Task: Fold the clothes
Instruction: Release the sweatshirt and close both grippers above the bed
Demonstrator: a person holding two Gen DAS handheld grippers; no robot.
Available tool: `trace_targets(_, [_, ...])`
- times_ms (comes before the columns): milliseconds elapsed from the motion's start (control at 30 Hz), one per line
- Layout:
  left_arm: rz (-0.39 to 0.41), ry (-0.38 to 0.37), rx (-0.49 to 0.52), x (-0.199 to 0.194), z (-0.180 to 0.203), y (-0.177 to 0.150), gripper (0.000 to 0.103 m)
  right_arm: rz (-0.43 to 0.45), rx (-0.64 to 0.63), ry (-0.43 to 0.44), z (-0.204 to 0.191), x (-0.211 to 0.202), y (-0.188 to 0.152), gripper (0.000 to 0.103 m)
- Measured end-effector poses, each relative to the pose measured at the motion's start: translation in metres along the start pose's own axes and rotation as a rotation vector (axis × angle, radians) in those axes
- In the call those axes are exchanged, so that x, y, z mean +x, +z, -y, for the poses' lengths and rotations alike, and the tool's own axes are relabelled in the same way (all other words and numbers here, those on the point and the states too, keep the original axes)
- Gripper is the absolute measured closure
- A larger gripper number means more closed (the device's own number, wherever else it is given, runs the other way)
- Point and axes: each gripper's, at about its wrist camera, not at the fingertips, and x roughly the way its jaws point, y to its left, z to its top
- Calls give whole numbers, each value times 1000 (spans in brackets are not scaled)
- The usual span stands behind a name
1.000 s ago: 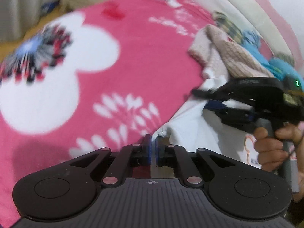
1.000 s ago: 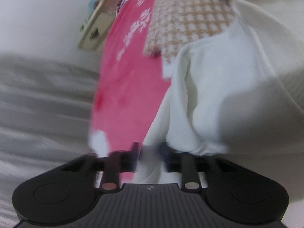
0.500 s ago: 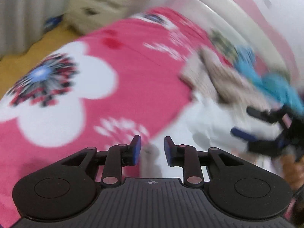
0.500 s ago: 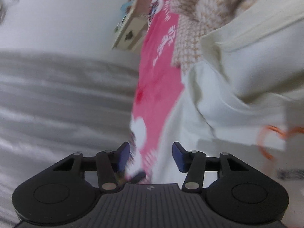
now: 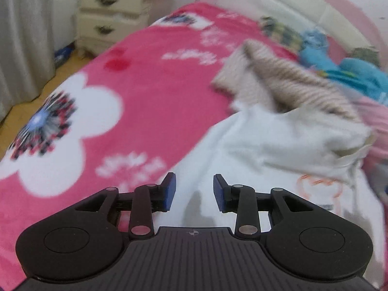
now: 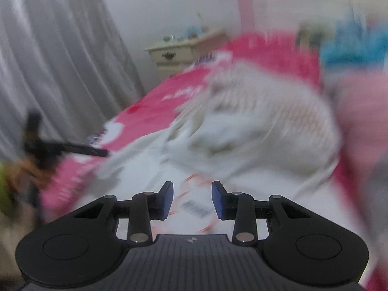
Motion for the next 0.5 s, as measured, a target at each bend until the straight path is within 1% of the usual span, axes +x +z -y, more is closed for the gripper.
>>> trace_targets(33, [7, -15, 12, 4, 11, 6, 61, 23, -56, -44, 1, 0, 4, 64])
trace_targets(67, [14, -30, 22, 10, 23, 13, 58, 42, -110, -83, 3, 0, 9, 64])
trace_targets(133, [22, -73, 10, 22, 40, 27, 48, 73, -206, -135, 6, 4, 21, 63])
trace_targets(200, [26, -121, -16, 37, 55, 41, 47, 79, -281, -181, 9, 12, 31, 60])
trace_targets(267, [20, -162, -44, 54, 68, 52, 47, 60, -280, -194, 15, 22, 41, 60])
trace_targets(400, [-8, -211, -44, 89, 94, 65, 46, 8, -281, -206, 24, 45, 52, 60])
trace_targets(467, [-17, -210, -25, 101, 104, 67, 47, -18, -268, -200, 27, 55, 54, 61])
trace_targets(500, [-20, -207, -14, 107, 108, 68, 50, -34, -262, -198, 30, 61, 55, 62])
